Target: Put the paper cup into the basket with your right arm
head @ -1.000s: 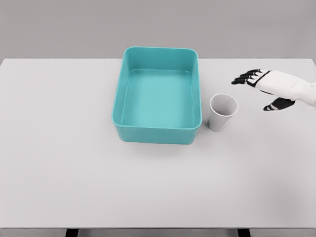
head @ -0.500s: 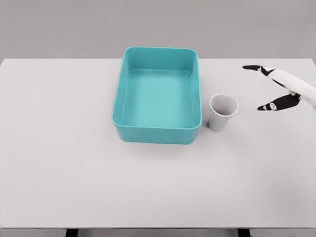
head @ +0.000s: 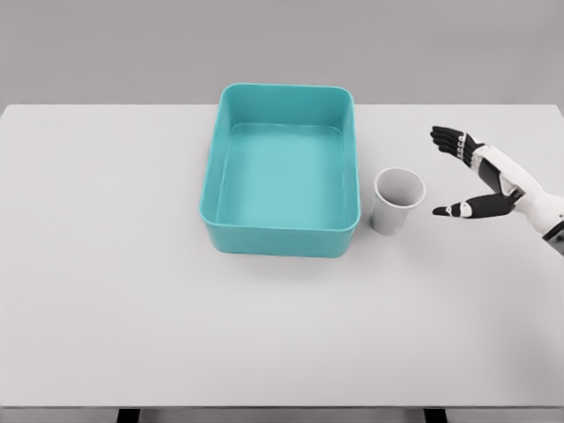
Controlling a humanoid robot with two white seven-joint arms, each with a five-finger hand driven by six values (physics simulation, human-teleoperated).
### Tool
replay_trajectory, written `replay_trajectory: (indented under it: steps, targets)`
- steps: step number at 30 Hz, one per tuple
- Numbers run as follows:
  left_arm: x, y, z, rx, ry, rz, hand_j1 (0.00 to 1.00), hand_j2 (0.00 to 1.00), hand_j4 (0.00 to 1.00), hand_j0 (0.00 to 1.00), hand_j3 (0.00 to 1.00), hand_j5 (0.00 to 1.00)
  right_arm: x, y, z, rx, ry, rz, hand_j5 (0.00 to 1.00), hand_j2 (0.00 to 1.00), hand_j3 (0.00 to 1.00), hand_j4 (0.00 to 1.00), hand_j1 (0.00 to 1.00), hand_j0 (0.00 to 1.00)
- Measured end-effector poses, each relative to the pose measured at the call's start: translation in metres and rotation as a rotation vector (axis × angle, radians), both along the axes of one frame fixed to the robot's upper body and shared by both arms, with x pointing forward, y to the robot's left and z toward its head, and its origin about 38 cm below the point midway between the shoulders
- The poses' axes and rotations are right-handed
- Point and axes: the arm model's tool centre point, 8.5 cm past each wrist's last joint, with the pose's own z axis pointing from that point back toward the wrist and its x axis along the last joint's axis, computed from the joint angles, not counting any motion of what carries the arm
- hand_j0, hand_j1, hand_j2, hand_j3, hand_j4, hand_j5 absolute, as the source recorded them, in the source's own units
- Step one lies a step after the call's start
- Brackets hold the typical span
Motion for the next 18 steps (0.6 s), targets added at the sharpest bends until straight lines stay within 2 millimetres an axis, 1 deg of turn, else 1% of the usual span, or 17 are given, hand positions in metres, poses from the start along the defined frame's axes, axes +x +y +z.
replay_trajectory:
  steps: [7,18]
  targets:
    - [0.0,0.0,0.0,0.0,0.0,0.0,1.0,1.0,1.0,1.0,1.0,1.0,-0.006,0.005,-0.013,0.017,0.028,0.003,1.0,1.0,1.0,1.0,1.0,1.0]
    - [0.0,0.0,0.0,0.0,0.0,0.0,1.0,1.0,1.0,1.0,1.0,1.0,-0.005,0.026,-0.024,0.05,0.036,0.031,1.0,1.0,1.0,1.0,1.0,1.0]
